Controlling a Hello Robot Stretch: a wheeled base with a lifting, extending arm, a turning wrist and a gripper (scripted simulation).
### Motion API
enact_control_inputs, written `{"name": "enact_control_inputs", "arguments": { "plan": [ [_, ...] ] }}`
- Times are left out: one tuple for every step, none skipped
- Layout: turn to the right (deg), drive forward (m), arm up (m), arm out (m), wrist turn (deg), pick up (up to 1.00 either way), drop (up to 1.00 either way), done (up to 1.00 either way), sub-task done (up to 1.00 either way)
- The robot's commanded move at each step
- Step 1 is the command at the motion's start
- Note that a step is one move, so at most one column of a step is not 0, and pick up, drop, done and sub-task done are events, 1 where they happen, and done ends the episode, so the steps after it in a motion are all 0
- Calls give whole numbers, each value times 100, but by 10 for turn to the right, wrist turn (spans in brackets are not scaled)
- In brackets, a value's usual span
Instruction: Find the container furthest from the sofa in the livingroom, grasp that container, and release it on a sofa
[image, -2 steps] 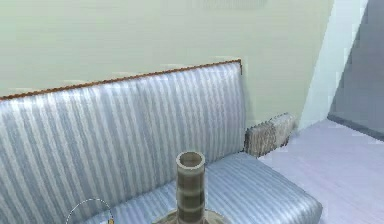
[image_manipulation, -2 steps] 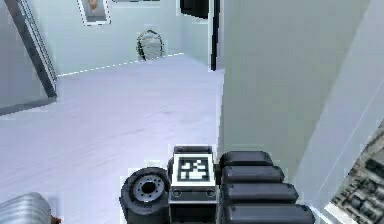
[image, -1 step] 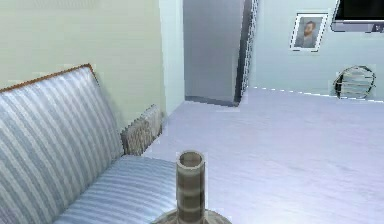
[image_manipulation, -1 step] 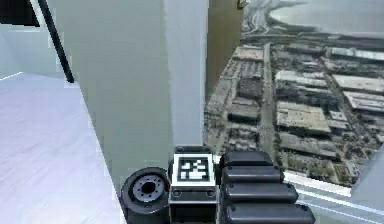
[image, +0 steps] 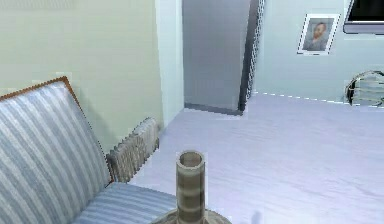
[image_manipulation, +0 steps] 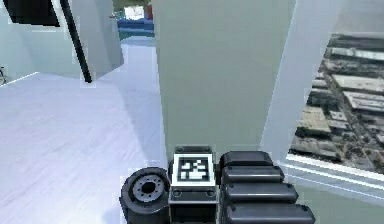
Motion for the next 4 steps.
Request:
{"name": "enact_control_inputs", "arguments": {
  "plan": [
    [-30,0,0,0,0,0,0,0,0],
    [210,0,0,0,0,0,0,0,0],
    [-210,0,0,0,0,0,0,0,0],
    [60,0,0,0,0,0,0,0,0]
  ]
}}
